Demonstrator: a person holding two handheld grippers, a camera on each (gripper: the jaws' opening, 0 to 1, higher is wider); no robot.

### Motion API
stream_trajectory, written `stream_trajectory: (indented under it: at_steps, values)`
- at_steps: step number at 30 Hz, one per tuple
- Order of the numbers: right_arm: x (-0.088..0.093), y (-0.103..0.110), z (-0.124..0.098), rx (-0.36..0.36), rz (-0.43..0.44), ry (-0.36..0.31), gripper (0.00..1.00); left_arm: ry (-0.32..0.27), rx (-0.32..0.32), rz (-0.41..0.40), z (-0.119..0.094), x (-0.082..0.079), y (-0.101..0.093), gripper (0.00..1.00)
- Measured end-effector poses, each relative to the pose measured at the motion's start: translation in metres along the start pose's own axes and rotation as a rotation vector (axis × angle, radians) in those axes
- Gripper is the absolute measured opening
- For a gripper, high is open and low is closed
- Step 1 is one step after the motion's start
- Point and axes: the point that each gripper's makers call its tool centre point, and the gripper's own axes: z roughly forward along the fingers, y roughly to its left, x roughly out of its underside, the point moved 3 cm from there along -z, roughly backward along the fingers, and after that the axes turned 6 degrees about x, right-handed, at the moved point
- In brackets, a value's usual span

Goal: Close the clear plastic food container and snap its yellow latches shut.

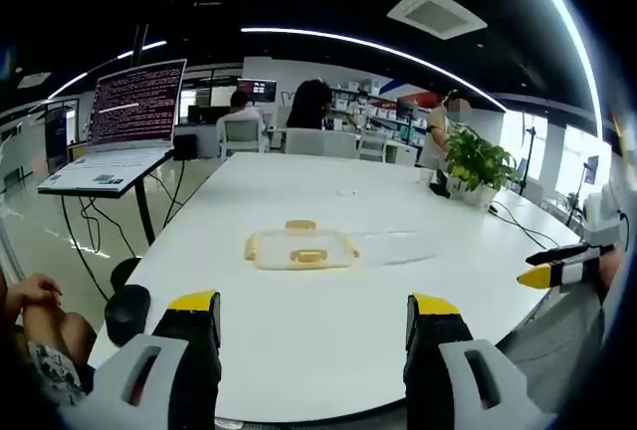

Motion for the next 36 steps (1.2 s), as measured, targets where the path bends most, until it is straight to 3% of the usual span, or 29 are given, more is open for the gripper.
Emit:
stream_trajectory:
  at_steps: [36]
  values:
    - [0.0013,0.0002,-0.0004,-0.004,-0.006,0.011,0.64,0.009,0.003,0.008,-0.0001,0.0011,-0.0016,0.7]
